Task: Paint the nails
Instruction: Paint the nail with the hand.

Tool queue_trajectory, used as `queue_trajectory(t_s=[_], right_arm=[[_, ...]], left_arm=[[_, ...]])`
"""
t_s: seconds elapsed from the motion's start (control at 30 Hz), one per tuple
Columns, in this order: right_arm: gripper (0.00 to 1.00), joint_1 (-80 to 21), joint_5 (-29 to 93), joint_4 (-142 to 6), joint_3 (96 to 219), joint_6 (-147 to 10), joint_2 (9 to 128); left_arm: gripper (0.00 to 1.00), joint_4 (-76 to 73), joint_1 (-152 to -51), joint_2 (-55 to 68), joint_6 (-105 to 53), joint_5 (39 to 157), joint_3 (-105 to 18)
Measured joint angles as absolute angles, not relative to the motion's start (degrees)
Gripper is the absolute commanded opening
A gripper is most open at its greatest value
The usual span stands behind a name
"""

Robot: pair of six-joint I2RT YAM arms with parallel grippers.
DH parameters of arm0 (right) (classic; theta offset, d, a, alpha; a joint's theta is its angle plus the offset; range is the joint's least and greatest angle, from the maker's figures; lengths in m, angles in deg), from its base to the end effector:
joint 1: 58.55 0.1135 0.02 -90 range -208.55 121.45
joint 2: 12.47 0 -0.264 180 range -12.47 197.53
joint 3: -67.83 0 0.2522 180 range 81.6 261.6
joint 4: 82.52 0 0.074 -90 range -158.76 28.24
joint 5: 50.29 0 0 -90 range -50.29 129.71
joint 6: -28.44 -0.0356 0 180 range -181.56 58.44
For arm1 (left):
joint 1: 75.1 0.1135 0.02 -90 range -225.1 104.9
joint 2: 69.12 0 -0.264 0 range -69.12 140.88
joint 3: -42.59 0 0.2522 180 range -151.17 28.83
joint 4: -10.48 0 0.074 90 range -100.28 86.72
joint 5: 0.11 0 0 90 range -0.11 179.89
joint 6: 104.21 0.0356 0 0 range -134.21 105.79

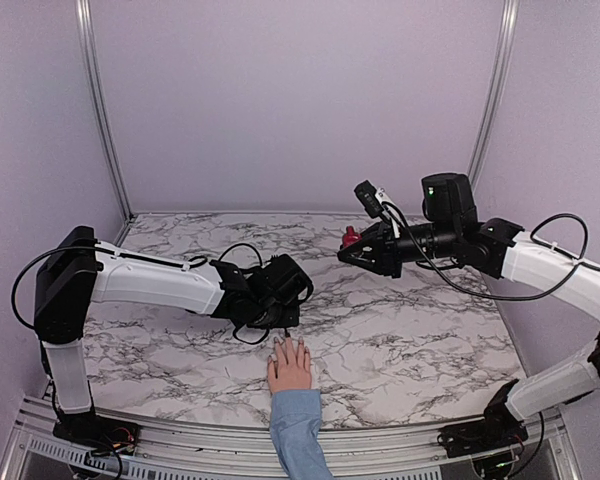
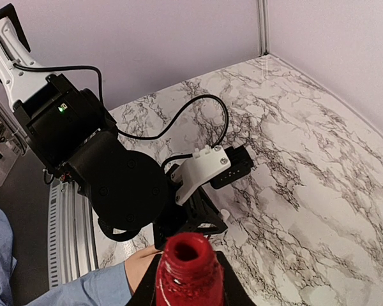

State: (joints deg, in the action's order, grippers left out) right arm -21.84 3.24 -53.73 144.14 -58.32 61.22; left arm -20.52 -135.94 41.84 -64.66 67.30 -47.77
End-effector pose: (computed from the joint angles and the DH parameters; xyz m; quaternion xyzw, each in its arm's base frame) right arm 0.2198 0.1903 0.3331 -0.4309 0.7012 0.3989 0.4044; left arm 0.2151 -0.3574 0.1875 0.0197 0.9281 -0.1619 0.3347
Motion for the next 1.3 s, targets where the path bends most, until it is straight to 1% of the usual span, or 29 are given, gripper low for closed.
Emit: queue_trajectory(t_s=[1.3], right_arm=[[0.00,-21.84,3.29,-53.69,144.47,-58.23,62.90]], left_arm=[[0.00,-20.47,-134.65,41.84,-63.11,67.34,-48.18]])
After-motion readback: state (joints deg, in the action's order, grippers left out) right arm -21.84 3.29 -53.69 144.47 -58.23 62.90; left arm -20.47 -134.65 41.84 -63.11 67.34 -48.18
